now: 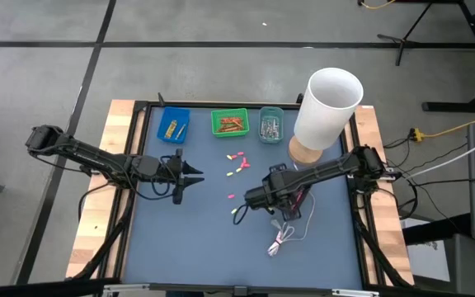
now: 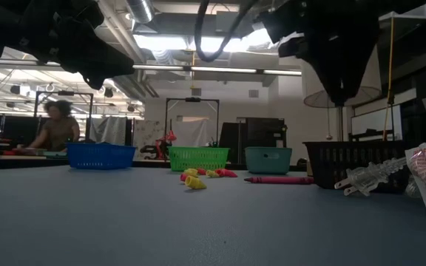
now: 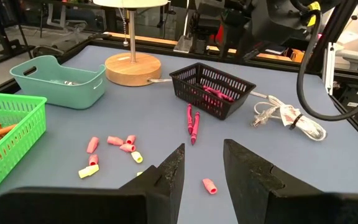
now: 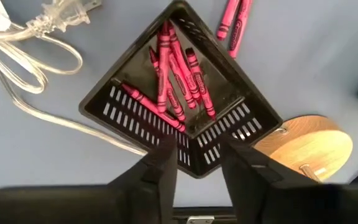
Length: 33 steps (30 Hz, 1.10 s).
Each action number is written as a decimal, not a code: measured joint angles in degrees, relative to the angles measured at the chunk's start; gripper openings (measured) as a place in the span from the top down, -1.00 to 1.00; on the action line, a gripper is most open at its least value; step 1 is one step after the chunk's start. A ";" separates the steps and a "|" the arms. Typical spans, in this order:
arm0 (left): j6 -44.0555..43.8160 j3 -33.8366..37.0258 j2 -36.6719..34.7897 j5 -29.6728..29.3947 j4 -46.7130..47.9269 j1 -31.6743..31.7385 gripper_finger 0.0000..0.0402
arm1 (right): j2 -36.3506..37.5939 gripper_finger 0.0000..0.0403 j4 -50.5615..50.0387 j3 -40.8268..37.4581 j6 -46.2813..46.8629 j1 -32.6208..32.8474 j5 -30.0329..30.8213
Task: Sort crayons
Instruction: Put the red crayon into the black bin
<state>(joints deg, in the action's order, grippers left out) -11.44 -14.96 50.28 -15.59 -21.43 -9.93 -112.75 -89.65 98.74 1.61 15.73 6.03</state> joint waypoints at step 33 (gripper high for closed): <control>0.00 0.00 -0.02 0.01 0.42 0.00 0.52 | -7.57 0.19 29.61 -0.04 -0.57 -10.57 -3.16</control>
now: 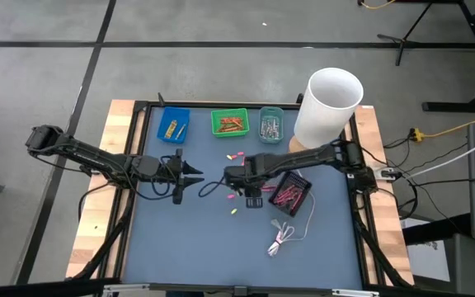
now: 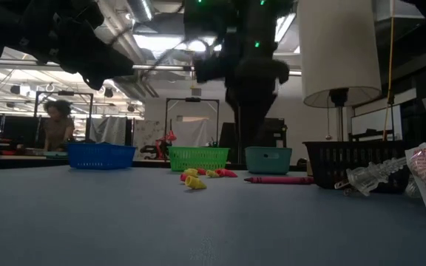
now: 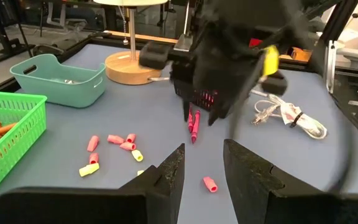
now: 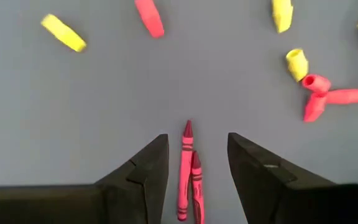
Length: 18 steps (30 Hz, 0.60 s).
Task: Sort crayons
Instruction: Put the red crayon into the black bin
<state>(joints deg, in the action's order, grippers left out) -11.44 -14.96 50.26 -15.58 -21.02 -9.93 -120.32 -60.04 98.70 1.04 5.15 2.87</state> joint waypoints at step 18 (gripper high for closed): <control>0.00 0.00 0.00 -0.01 0.39 0.00 0.52 | -6.18 0.19 -1.52 0.00 -8.50 -2.06 -5.41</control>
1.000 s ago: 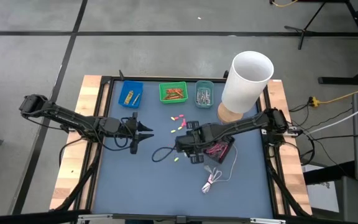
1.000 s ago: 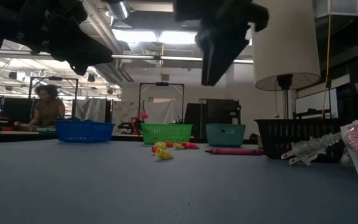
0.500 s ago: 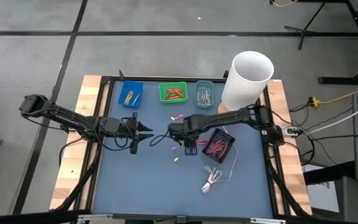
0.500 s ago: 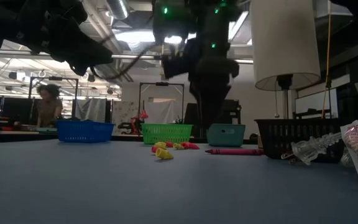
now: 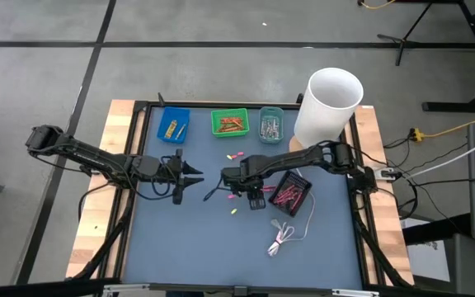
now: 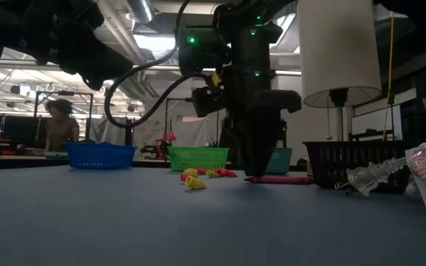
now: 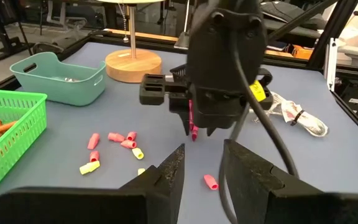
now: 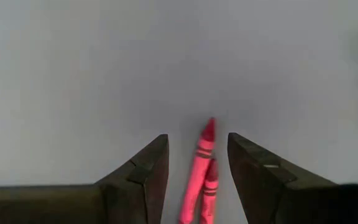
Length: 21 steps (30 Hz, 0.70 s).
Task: Sort crayons
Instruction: Put the red crayon into the black bin
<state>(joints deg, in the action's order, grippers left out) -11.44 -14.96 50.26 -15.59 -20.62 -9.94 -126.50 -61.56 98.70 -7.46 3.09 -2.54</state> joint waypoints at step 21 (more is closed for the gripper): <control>-0.02 0.00 0.00 0.00 0.68 0.00 0.52 | -2.43 0.59 -0.72 0.30 -0.44 -0.13 0.43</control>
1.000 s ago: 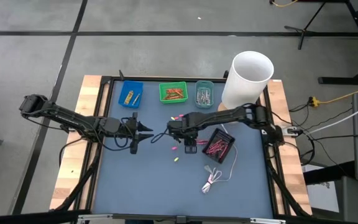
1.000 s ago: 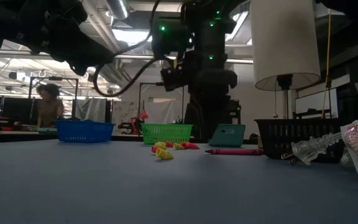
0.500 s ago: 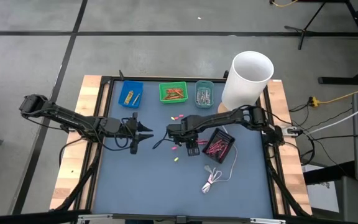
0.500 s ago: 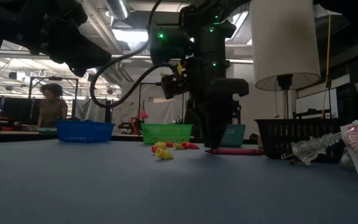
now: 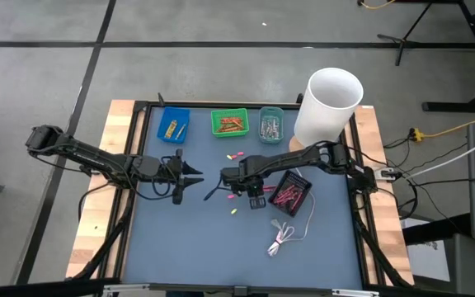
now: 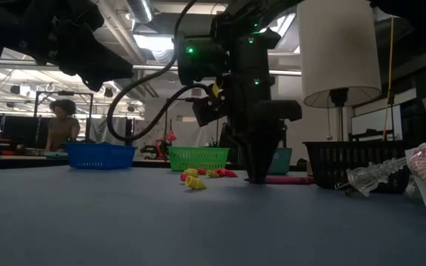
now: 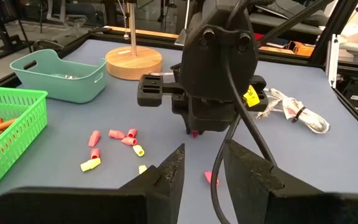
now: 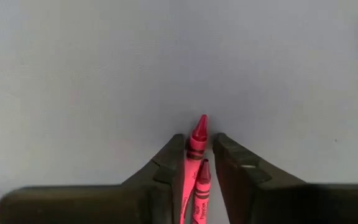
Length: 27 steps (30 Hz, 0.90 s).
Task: Sort crayons
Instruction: Put the red crayon into the black bin
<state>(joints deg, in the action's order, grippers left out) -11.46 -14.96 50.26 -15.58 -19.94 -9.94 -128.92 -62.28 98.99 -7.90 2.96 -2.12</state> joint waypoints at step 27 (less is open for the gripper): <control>0.00 0.00 0.00 -0.01 0.00 0.00 0.52 | -0.57 0.95 -7.44 5.72 -0.08 0.02 0.23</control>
<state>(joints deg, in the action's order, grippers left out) -11.46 -14.96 50.26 -15.59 -19.94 -9.94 -129.49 -69.72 104.71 -7.98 2.98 -1.89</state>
